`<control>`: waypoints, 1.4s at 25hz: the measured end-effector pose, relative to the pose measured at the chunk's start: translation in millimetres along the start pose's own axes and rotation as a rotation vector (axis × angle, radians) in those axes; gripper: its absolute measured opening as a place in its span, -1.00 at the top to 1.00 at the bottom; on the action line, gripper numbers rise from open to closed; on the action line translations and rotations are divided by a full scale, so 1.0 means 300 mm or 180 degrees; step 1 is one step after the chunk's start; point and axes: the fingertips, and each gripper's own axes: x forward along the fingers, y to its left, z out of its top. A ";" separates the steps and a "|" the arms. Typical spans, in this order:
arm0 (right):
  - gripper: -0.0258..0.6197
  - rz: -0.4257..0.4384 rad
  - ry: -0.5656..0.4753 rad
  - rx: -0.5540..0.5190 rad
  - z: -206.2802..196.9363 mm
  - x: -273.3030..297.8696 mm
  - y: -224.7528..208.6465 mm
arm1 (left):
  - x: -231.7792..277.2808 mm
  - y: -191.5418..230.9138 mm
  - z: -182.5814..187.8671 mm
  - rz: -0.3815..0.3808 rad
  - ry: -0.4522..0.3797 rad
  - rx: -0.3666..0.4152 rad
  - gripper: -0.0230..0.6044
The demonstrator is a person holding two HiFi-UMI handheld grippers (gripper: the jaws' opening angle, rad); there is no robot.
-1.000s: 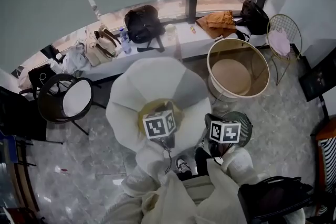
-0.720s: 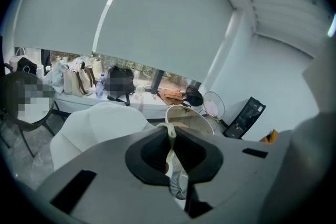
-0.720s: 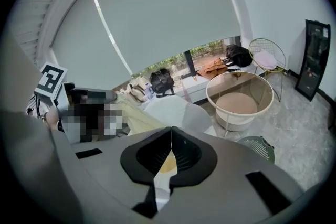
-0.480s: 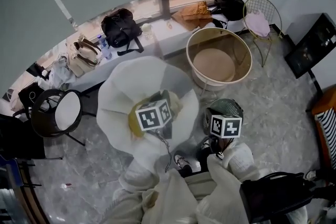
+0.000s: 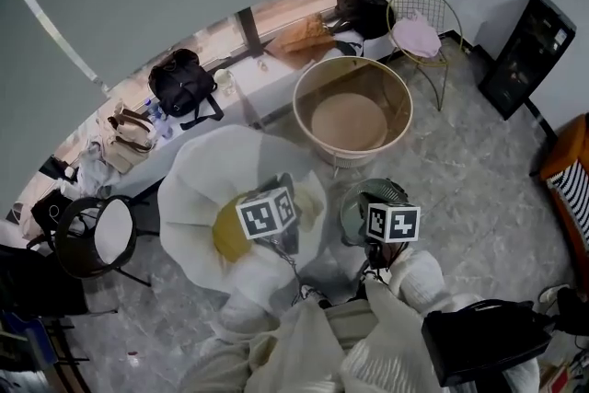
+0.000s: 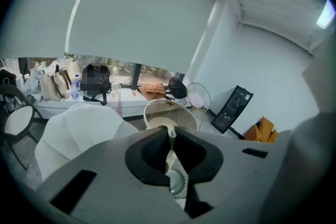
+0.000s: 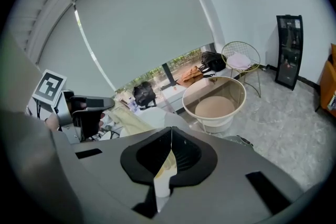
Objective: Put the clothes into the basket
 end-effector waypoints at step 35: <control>0.84 -0.0935 -0.0461 0.1168 -0.027 -0.366 -0.702 | 0.392 -0.901 -0.176 -0.1107 0.0732 0.0995 0.88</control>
